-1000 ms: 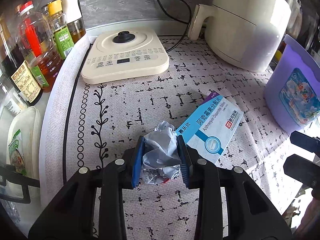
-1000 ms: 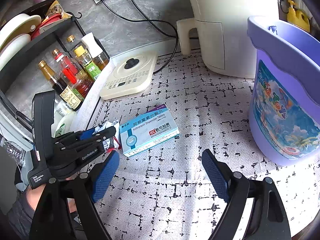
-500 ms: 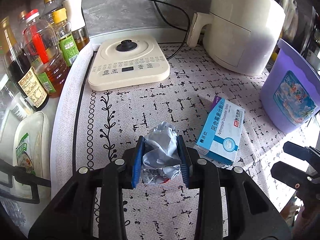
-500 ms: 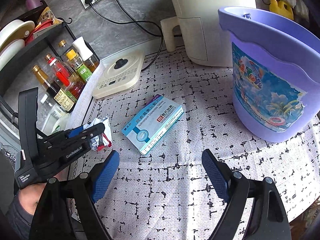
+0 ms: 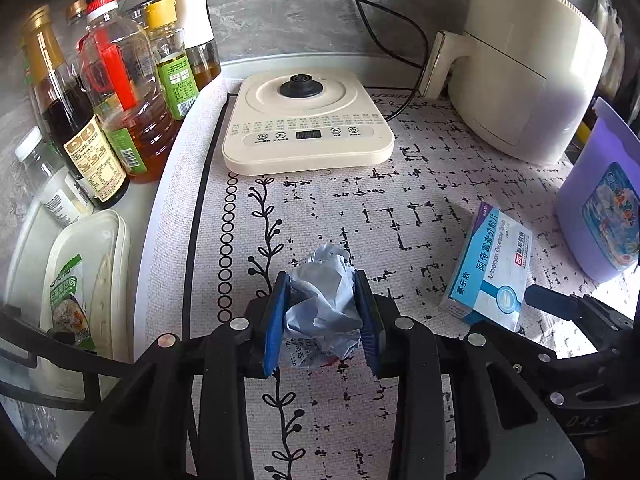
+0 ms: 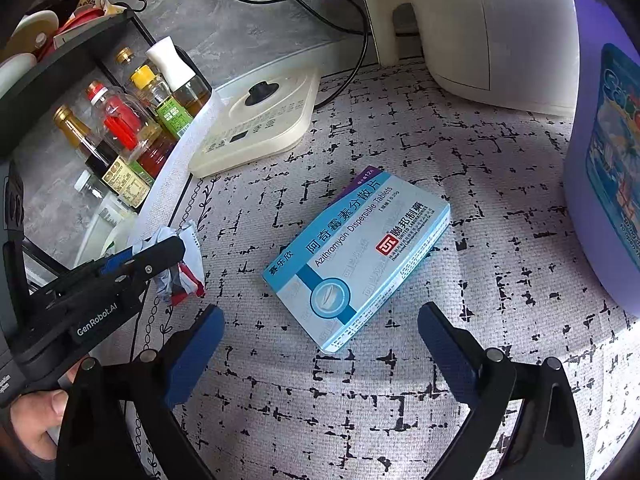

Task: Collect trash
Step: 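Lift the tissue with the left tool while the right tool grasps the medicine box, then carry tissue and medicine box over the purple bucket and open both tools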

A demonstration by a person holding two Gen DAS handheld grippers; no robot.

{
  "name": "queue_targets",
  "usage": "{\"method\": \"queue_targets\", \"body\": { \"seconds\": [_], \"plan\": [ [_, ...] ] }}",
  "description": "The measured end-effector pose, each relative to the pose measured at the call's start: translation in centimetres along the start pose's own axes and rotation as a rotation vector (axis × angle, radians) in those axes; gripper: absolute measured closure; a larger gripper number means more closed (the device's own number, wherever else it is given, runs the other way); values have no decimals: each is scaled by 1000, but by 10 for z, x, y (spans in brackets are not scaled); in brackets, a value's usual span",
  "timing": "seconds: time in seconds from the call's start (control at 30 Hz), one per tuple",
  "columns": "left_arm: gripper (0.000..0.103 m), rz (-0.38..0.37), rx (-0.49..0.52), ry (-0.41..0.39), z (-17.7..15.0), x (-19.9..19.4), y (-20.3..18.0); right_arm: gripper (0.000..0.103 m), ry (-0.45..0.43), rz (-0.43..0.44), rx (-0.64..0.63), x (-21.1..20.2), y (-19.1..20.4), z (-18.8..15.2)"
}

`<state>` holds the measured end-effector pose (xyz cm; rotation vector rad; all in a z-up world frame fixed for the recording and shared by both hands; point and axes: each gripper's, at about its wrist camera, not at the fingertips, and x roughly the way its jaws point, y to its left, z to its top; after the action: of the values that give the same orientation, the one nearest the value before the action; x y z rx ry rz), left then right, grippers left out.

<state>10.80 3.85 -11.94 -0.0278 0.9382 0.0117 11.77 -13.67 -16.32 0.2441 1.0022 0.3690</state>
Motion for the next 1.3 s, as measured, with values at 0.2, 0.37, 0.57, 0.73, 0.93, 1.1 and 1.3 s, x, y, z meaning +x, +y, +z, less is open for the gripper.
{"method": "queue_targets", "body": {
  "seconds": [0.2, 0.37, 0.57, 0.73, 0.93, 1.1, 1.3],
  "plan": [
    [71, 24, -15, 8, 4, 11, 7, 8, 9, -17, -1, 17, 6, 11],
    [71, 33, -27, 7, 7, 18, 11, 7, -1, -33, -21, 26, 10, 20],
    [71, 49, -35, -6, 15, 23, 16, 7, -8, -52, -42, 31, 13, 27],
    [71, 61, -40, -10, 20, 26, 17, 9, -13, -93, -78, 32, 17, 26],
    [71, 71, -39, -11, 20, 25, 14, 31, -39, -154, -83, 26, 12, 22],
    [71, 64, -30, -24, 21, 18, 7, 35, -58, -145, -71, 13, 7, 20],
    [71, 42, -20, -45, 25, 6, -1, 35, -91, -135, -70, -11, 8, 22]
  ]
}}
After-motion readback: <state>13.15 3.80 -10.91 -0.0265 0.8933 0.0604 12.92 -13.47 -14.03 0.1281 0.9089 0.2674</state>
